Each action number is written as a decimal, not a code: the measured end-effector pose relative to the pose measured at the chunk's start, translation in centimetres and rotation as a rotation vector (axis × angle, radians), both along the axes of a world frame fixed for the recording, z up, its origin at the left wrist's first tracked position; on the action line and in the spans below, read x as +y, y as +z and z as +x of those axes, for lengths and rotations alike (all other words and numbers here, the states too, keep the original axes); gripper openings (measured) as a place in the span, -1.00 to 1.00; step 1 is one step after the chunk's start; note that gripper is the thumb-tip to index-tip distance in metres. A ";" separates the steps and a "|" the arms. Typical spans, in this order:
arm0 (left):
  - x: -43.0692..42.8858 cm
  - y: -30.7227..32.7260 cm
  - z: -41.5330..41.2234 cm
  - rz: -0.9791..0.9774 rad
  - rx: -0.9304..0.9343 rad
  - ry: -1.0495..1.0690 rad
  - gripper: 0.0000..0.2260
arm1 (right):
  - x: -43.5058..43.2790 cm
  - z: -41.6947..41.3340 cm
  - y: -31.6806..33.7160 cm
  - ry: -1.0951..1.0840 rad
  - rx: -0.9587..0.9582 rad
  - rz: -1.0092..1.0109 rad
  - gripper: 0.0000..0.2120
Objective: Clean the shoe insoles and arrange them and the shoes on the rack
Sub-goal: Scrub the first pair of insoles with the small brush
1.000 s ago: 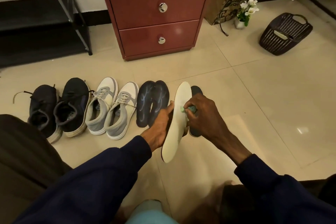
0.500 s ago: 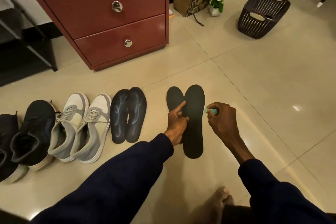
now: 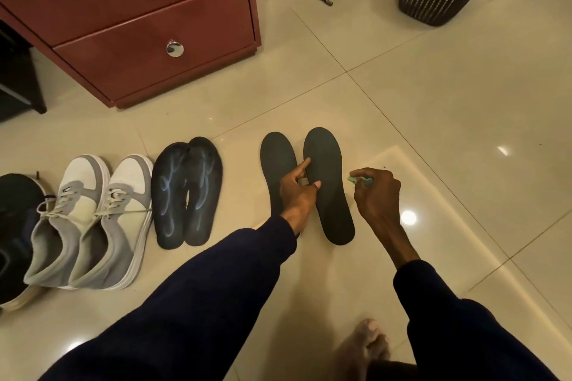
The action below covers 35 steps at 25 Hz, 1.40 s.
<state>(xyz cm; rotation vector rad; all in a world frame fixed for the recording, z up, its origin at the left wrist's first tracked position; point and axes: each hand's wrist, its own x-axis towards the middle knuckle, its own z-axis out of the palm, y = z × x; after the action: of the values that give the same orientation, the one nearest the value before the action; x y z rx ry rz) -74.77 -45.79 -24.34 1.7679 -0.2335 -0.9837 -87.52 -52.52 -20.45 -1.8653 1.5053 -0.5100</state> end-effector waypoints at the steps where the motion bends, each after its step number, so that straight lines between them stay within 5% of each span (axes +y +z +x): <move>1: -0.1 -0.1 0.0 0.003 -0.003 -0.003 -0.45 | -0.1 -0.1 -0.1 -0.011 -0.007 0.004 -0.82; 18: 3.1 1.5 3.9 -0.038 -0.004 0.089 -0.49 | 0.7 1.6 1.3 0.051 -0.123 0.055 -0.84; 23: 7.0 1.5 8.6 -0.016 -0.154 0.105 -0.51 | 1.3 3.2 0.6 0.068 -0.151 0.134 -0.91; 35: 8.5 -1.0 12.1 0.104 -0.280 0.040 -0.39 | 2.5 6.4 -2.3 0.055 0.008 0.166 -0.83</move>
<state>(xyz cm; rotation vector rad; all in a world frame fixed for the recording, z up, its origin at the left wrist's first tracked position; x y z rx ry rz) -62.62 -37.34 -25.31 1.9978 -0.3266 -0.7286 -81.13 -49.98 -22.74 -1.7757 1.4521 -0.3412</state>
